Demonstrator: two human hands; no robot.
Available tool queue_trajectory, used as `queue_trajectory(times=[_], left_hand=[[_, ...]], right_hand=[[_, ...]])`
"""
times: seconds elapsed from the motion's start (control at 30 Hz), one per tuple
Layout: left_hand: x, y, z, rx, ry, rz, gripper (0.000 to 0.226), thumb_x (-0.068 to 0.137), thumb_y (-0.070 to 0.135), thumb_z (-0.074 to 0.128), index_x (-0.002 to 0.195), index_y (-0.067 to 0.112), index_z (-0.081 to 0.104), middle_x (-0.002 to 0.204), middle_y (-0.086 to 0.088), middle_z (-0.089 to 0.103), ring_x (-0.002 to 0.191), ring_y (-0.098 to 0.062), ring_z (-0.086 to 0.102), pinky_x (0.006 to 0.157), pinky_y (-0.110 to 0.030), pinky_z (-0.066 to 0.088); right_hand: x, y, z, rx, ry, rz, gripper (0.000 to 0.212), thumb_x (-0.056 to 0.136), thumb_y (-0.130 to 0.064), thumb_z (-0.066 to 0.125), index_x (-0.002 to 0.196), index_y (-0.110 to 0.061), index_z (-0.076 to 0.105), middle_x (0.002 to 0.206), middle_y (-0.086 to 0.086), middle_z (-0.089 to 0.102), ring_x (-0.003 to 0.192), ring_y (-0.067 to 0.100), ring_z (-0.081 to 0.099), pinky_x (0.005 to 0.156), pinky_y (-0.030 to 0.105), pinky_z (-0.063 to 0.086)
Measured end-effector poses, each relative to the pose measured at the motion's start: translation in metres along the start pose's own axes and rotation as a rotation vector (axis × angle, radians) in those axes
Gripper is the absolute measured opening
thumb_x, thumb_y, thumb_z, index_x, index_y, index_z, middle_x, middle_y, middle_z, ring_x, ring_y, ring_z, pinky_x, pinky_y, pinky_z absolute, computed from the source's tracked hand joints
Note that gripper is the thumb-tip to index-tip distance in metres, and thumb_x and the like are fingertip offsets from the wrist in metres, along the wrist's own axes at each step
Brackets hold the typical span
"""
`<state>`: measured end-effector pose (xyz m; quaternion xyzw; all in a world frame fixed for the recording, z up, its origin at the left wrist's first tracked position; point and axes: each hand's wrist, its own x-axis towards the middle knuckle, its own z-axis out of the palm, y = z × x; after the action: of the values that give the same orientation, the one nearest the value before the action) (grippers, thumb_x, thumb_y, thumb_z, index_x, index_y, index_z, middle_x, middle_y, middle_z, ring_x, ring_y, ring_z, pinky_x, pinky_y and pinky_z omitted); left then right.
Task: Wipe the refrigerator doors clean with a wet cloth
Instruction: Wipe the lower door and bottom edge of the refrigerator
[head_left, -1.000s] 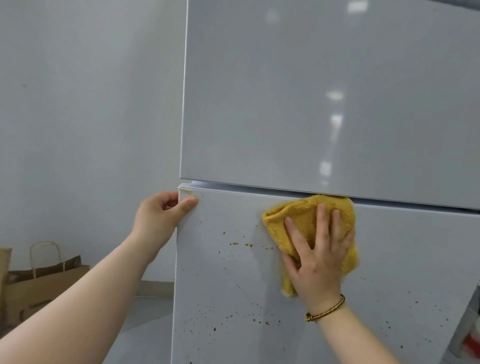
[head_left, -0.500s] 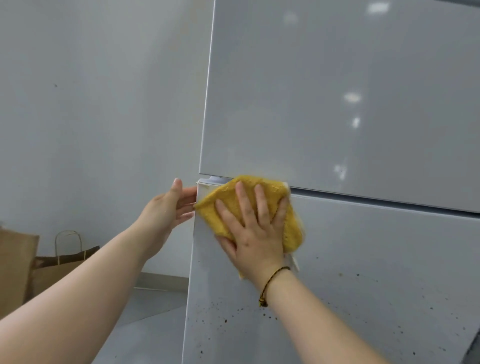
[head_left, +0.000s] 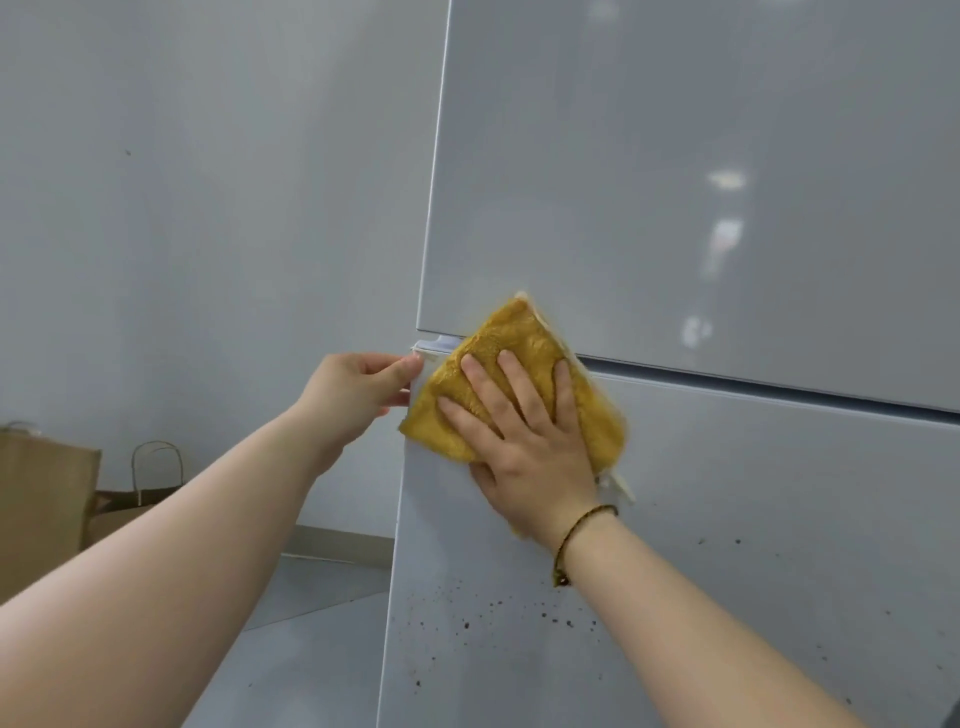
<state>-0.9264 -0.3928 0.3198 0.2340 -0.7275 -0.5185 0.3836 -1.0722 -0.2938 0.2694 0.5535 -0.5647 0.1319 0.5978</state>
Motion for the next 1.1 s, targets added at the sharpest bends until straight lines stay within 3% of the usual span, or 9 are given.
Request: queue_trajectory(times=[0.07,0.3,0.5,0.6,0.73,0.8,0.9,1.03,1.1], left_hand=[[0.000,-0.002,0.003,-0.003,0.043,0.010,0.021,0.090,0.026,0.054,0.071,0.026,0.063,0.052,0.019,0.065,0.051,0.009,0.059,0.075,-0.018,0.044],[-0.003,-0.004,0.008,0.007,0.105,0.036,0.025,0.091,0.025,0.052,0.067,0.030,0.061,0.048,0.025,0.061,0.050,0.012,0.058,0.077,-0.024,0.040],[-0.004,-0.008,0.012,-0.002,0.157,0.041,0.020,0.091,0.027,0.052,0.074,0.026,0.063,0.056,0.023,0.062,0.057,0.009,0.058,0.070,-0.017,0.042],[-0.007,-0.010,0.021,0.050,0.234,0.056,0.019,0.094,0.028,0.047,0.080,0.026,0.059,0.070,0.013,0.058,0.068,0.003,0.051,0.061,-0.011,0.036],[-0.012,-0.008,0.028,-0.009,0.295,0.031,0.018,0.095,0.028,0.045,0.095,0.022,0.062,0.075,0.013,0.057,0.070,0.001,0.050,0.056,-0.010,0.035],[-0.015,-0.007,0.032,0.026,0.344,0.018,0.026,0.094,0.027,0.046,0.114,0.017,0.059,0.095,0.008,0.061,0.091,-0.009,0.054,0.069,-0.016,0.040],[-0.031,-0.015,0.045,0.293,0.434,0.211,0.043,0.094,0.022,0.047,0.136,0.016,0.039,0.145,-0.002,0.034,0.133,-0.017,0.029,0.108,-0.029,0.024],[-0.048,-0.035,0.074,0.614,0.353,0.722,0.043,0.088,0.023,0.041,0.129,0.010,0.041,0.139,-0.021,0.041,0.126,-0.024,0.027,0.105,-0.033,0.017],[-0.050,-0.048,0.090,0.728,0.270,0.816,0.041,0.086,0.023,0.039,0.126,0.011,0.040,0.132,-0.025,0.048,0.122,-0.027,0.030,0.104,-0.034,0.017]], right_hand=[[-0.021,-0.033,0.012,-0.011,-0.071,0.021,0.049,0.083,-0.033,0.039,0.131,-0.028,0.035,0.141,0.001,0.028,0.143,0.026,-0.005,0.112,0.052,-0.005],[-0.064,-0.048,0.020,-0.055,-0.250,-0.600,0.037,0.077,-0.029,0.051,0.111,-0.032,0.065,0.132,-0.010,0.054,0.129,0.014,0.034,0.116,0.045,-0.002],[-0.024,0.039,-0.010,-0.018,0.034,-0.120,0.040,0.082,-0.028,0.046,0.122,-0.026,0.047,0.138,0.002,0.043,0.130,0.027,0.031,0.111,0.051,0.007],[-0.045,0.032,-0.010,-0.082,0.025,0.125,0.048,0.080,-0.037,0.046,0.127,-0.028,0.040,0.142,0.003,0.030,0.143,0.022,0.003,0.112,0.051,0.001],[-0.096,0.001,0.006,-0.115,-0.090,-0.084,0.052,0.080,-0.036,0.044,0.131,-0.028,0.036,0.156,0.001,0.000,0.143,0.022,-0.006,0.115,0.050,-0.002],[-0.107,0.003,0.006,-0.098,-0.135,-0.281,0.052,0.080,-0.033,0.042,0.131,-0.027,0.034,0.152,0.000,0.013,0.143,0.023,-0.008,0.116,0.048,-0.003],[-0.099,0.028,-0.001,-0.082,-0.160,-0.481,0.052,0.080,-0.030,0.038,0.131,-0.026,0.033,0.141,-0.005,0.027,0.142,0.023,-0.013,0.115,0.045,-0.002],[-0.070,0.081,-0.021,-0.099,-0.085,-0.412,0.050,0.079,-0.031,0.043,0.128,-0.025,0.038,0.140,0.000,0.040,0.135,0.027,0.022,0.112,0.047,0.005],[-0.070,0.094,-0.027,-0.115,-0.061,-0.302,0.051,0.078,-0.033,0.047,0.128,-0.025,0.040,0.136,0.002,0.050,0.128,0.027,0.031,0.111,0.049,0.007]])
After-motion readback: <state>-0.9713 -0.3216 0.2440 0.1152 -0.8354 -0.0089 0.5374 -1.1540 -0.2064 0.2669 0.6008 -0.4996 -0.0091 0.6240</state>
